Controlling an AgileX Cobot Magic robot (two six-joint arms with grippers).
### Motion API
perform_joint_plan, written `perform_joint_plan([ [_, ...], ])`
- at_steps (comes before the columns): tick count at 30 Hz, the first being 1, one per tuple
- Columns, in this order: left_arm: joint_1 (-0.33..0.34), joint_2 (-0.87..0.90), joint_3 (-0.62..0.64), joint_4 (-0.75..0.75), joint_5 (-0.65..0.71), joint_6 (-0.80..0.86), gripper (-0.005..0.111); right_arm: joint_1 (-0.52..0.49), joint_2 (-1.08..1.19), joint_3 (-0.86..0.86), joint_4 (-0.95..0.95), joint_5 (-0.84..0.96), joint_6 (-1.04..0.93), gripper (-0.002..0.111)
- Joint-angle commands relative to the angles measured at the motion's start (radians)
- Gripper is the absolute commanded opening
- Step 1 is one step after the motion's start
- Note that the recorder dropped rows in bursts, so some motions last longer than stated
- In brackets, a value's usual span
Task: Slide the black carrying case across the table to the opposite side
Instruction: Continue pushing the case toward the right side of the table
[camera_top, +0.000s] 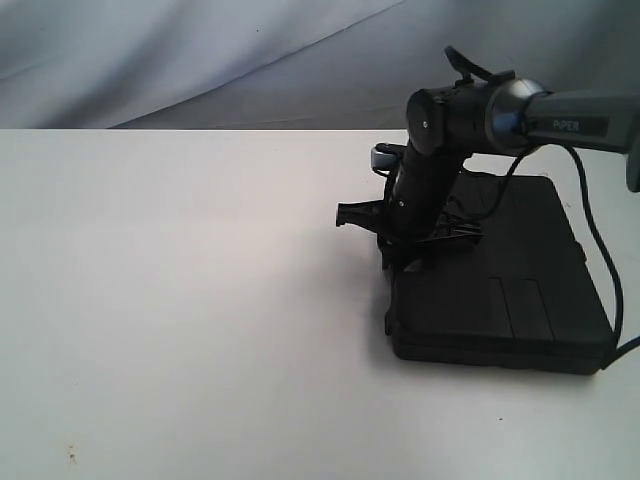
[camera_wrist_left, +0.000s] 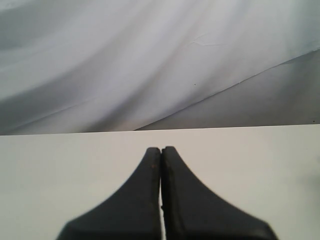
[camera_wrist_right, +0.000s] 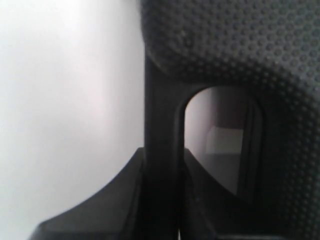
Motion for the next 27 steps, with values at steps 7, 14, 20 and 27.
perform_joint_plan([
  [7,-0.008,-0.004,0.004,0.001,-0.001,0.002,0.000,0.012,-0.019,0.005,-0.001,-0.003,-0.018,0.000],
  [14,-0.008,-0.004,0.004,0.001,-0.001,0.002,0.000,0.012,-0.019,0.005,0.003,0.009,-0.018,0.025],
  [20,-0.008,-0.004,0.004,0.001,-0.001,0.002,0.000,0.012,-0.019,0.005,0.003,0.029,-0.015,0.053],
  [27,-0.008,-0.004,0.004,0.001,-0.001,0.002,0.000,0.012,-0.019,0.005,0.003,0.042,-0.015,0.054],
])
